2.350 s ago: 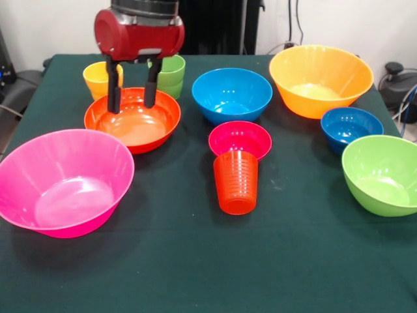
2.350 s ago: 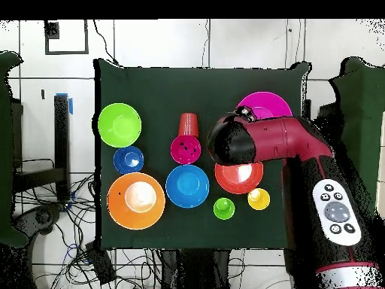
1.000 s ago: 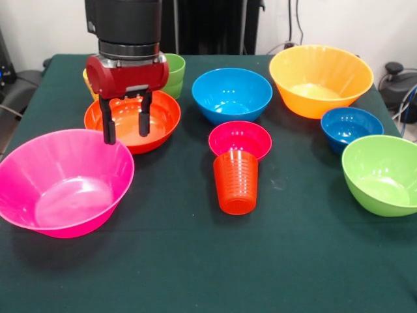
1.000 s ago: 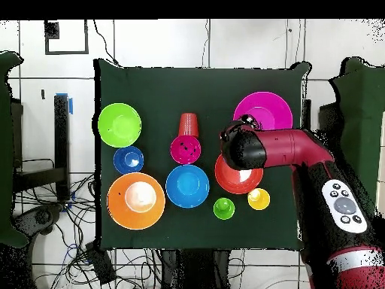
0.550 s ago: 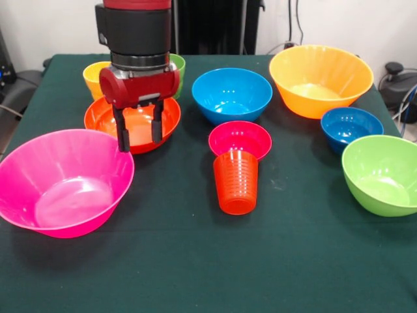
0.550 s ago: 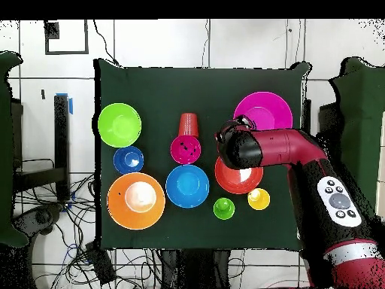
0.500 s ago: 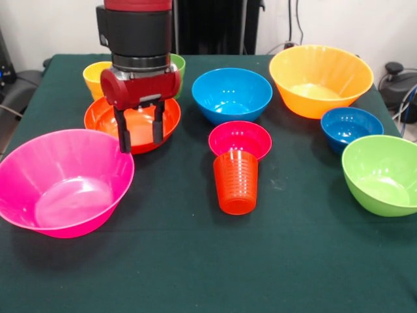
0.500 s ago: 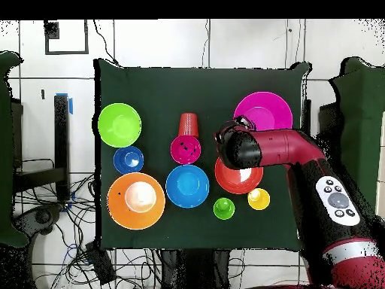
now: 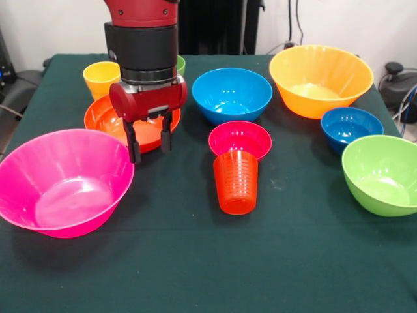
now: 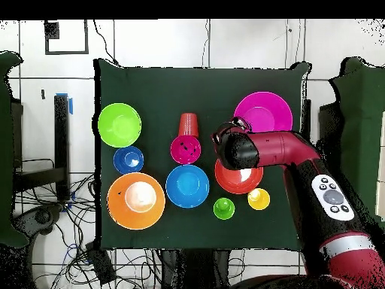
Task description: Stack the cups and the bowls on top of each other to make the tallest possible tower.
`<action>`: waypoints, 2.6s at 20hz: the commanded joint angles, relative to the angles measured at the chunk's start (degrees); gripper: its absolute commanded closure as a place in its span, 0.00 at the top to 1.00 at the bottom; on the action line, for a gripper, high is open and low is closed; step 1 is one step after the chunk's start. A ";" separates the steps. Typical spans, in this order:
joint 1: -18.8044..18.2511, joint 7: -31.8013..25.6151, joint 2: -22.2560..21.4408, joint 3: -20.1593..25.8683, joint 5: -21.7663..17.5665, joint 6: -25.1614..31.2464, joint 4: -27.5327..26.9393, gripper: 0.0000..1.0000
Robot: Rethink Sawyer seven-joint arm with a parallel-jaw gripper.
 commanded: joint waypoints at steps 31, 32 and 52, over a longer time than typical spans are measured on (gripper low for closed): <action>1.27 2.47 3.78 -7.06 -5.82 -2.30 -3.05 1.00; 1.23 2.52 4.12 -7.17 -5.82 -2.62 -3.03 1.00; 2.96 3.06 6.19 -9.21 -5.37 -4.79 -5.07 1.00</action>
